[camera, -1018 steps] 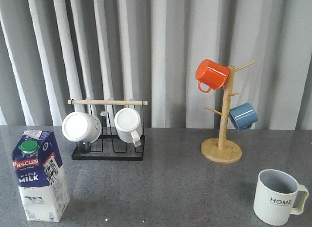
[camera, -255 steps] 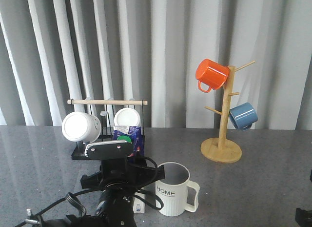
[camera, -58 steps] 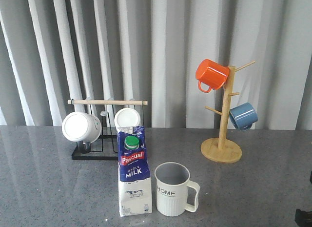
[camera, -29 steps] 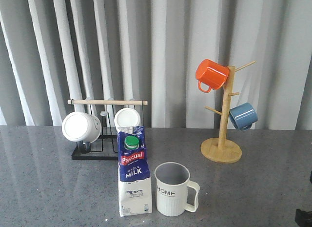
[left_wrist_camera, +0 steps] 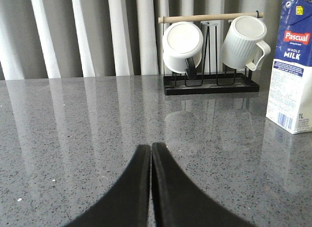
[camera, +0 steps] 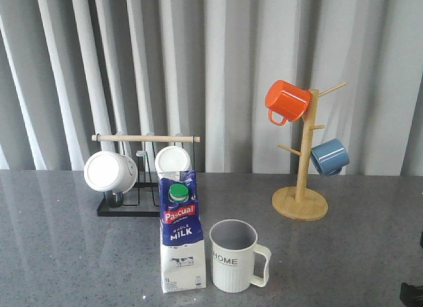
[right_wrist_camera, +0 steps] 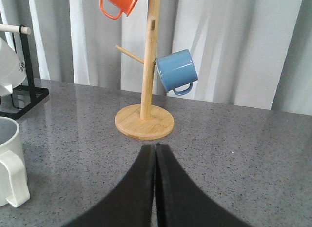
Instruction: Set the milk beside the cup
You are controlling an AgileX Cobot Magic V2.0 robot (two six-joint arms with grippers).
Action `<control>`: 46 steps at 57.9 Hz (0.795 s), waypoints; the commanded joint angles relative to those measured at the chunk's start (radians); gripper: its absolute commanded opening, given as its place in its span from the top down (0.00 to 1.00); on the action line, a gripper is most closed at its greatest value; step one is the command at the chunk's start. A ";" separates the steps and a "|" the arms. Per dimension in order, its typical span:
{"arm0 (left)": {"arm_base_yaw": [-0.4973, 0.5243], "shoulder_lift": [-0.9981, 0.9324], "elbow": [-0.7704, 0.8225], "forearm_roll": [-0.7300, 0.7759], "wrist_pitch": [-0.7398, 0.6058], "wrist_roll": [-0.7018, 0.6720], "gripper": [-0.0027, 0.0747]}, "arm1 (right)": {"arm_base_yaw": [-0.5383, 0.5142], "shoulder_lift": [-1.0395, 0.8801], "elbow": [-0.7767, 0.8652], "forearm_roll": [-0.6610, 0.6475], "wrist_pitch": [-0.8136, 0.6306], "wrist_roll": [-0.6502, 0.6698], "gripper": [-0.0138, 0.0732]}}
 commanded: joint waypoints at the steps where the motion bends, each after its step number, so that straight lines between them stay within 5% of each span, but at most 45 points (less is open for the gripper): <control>1: 0.002 -0.011 -0.020 -0.006 -0.065 -0.011 0.98 | -0.004 -0.012 -0.027 0.001 -0.072 -0.003 0.85; 20: 0.002 -0.011 -0.020 -0.006 -0.065 -0.011 0.98 | -0.004 -0.161 -0.022 -0.002 -0.018 -0.014 0.85; 28: 0.002 -0.011 -0.020 -0.006 -0.065 -0.011 0.98 | 0.007 -0.336 0.087 0.005 -0.053 -0.093 0.85; 46: 0.002 -0.011 -0.020 -0.006 -0.065 -0.011 0.98 | 0.034 -0.865 0.472 0.117 0.042 -0.052 0.85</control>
